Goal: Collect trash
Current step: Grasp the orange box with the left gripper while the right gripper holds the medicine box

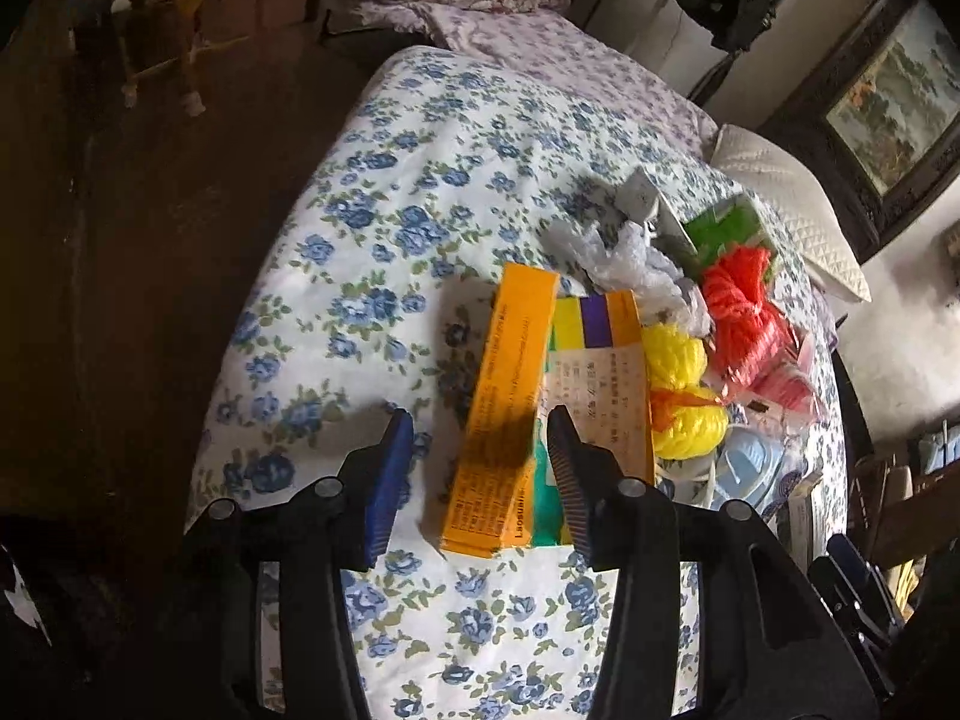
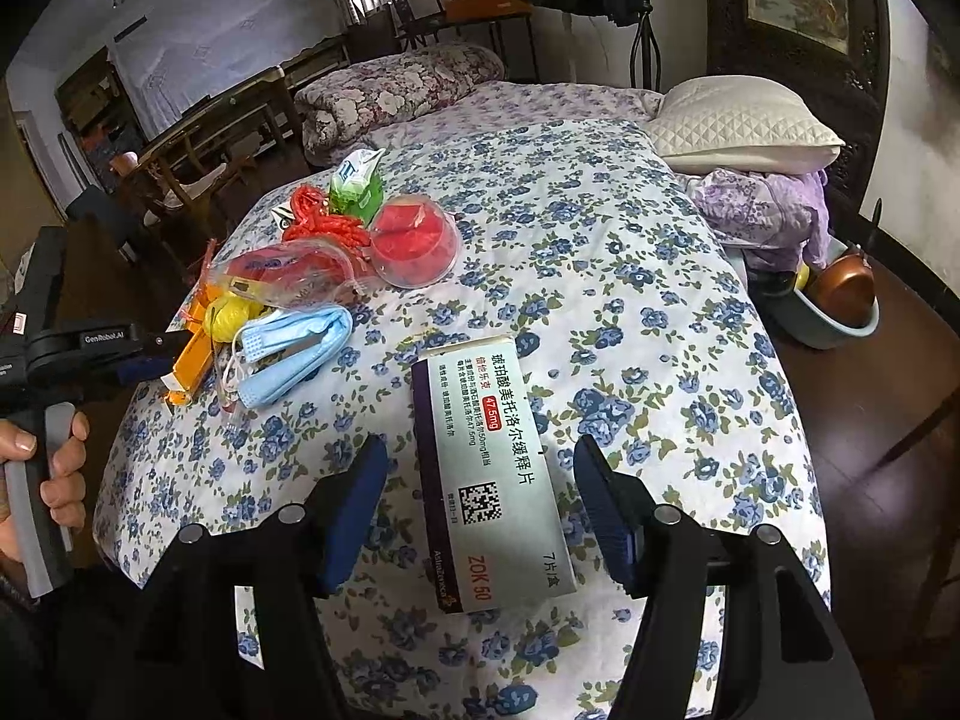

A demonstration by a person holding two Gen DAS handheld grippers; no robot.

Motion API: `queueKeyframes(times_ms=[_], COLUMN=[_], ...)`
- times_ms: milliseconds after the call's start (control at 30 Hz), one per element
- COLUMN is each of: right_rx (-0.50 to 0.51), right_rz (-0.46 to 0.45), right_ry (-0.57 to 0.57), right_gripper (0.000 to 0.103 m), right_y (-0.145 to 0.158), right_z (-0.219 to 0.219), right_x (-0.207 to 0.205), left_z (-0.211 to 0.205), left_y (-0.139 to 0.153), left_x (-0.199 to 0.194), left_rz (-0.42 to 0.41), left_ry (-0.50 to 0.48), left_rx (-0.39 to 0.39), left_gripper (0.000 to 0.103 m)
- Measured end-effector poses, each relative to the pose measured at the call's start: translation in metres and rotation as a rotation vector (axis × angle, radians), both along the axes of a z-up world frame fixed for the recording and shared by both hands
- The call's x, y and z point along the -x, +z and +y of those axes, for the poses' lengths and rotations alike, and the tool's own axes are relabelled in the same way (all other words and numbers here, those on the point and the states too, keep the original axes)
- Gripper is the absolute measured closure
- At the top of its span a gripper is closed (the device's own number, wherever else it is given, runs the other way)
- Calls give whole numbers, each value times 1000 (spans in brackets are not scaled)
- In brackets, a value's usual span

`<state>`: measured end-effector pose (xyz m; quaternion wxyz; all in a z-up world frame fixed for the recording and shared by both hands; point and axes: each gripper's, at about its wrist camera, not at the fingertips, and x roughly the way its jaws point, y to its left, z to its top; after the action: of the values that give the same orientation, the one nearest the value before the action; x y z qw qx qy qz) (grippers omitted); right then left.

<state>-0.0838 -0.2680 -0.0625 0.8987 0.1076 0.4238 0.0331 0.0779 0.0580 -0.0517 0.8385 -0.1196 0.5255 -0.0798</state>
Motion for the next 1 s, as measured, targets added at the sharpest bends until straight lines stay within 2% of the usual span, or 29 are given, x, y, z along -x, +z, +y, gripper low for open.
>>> queueKeyframes(times_ms=[167, 233, 333, 467, 500, 533, 700, 1000], right_rx=[1, 8, 16, 24, 28, 40, 112, 243], right_rz=[1, 0, 1, 1, 2, 4, 3, 46], right_ry=[2, 4, 5, 2, 3, 5, -7, 5], right_gripper=[39, 39, 38, 34, 33, 32, 23, 22], right_y=[0, 0, -1, -1, -2, -2, -5, -19], right_z=[0, 1, 3, 4, 5, 6, 9, 16], right_x=[0, 0, 0, -1, -2, -2, -6, -28], left_z=[-11, -17, -26, -35, -37, -40, -50, -35], left_y=[-3, -4, -4, -5, -5, -4, 3, 26], left_x=[-6, -7, -8, -6, -5, -4, 5, 31], left_rz=[-1, -16, -26, -53, -62, -67, -105, -183], left_ry=[-18, -29, -56, -89, -107, -137, -177, -106], left_rx=[-9, -39, -74, -127, -133, -125, -178, -157], left_gripper=[56, 55, 48, 49, 64, 84, 84, 84])
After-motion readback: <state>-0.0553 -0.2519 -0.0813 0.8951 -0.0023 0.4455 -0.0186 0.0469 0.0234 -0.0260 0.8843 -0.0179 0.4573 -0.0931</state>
